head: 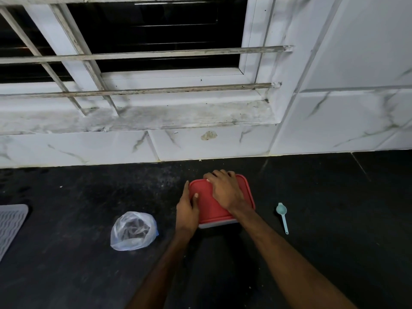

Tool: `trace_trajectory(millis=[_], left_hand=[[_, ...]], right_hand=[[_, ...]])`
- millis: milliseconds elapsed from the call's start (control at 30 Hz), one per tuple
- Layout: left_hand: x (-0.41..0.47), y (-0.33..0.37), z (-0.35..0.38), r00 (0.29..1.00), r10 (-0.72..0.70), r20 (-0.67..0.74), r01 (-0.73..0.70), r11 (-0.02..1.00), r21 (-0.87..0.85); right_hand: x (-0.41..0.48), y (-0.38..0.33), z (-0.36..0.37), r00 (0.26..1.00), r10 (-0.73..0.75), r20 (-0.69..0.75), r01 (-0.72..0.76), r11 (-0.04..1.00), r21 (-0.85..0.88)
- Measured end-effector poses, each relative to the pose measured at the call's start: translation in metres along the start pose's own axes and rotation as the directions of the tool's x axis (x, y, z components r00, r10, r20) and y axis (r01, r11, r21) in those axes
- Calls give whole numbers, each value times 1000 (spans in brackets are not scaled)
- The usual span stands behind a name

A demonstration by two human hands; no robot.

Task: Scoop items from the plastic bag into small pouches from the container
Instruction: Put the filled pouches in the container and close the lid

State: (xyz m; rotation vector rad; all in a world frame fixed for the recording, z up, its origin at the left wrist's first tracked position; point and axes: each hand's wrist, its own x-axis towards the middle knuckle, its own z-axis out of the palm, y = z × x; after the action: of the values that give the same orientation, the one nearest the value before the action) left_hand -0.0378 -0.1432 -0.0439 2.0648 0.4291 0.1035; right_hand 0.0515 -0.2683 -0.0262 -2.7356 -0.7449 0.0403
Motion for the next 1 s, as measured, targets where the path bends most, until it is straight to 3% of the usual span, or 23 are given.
trace_trajectory(millis=[133, 200, 333, 433, 567, 767, 867, 1000], left_hand=[[-11, 5, 8, 994, 102, -36, -91, 970, 227], [-12, 6, 11, 967, 253, 37, -239, 839, 488], [-6, 10, 9, 946, 267, 182, -318, 673, 667], [-5, 13, 14, 955, 237, 179, -293, 656, 696], [-4, 12, 15, 954, 206, 219, -300, 693, 655], [20, -2, 21, 936, 306, 175, -352, 793, 497], [17, 0, 16, 937, 327, 127, -346, 806, 479], [21, -4, 19, 940, 289, 182, -341, 821, 458]], right_hand=[[-6, 1, 4, 999, -36, 11, 36, 998, -46], [-8, -1, 8, 999, -39, -12, 38, 998, -59], [-12, 6, 1, 992, 77, -96, -76, 997, 16], [-23, 22, -10, 985, 169, -26, -169, 985, -14], [-31, 39, -16, 982, 124, 140, -121, 992, -32], [-46, 42, 8, 980, 199, 10, -199, 980, 29], [-43, 39, 8, 984, 160, -75, -157, 987, 40], [-41, 41, 13, 981, 186, -63, -182, 981, 65]])
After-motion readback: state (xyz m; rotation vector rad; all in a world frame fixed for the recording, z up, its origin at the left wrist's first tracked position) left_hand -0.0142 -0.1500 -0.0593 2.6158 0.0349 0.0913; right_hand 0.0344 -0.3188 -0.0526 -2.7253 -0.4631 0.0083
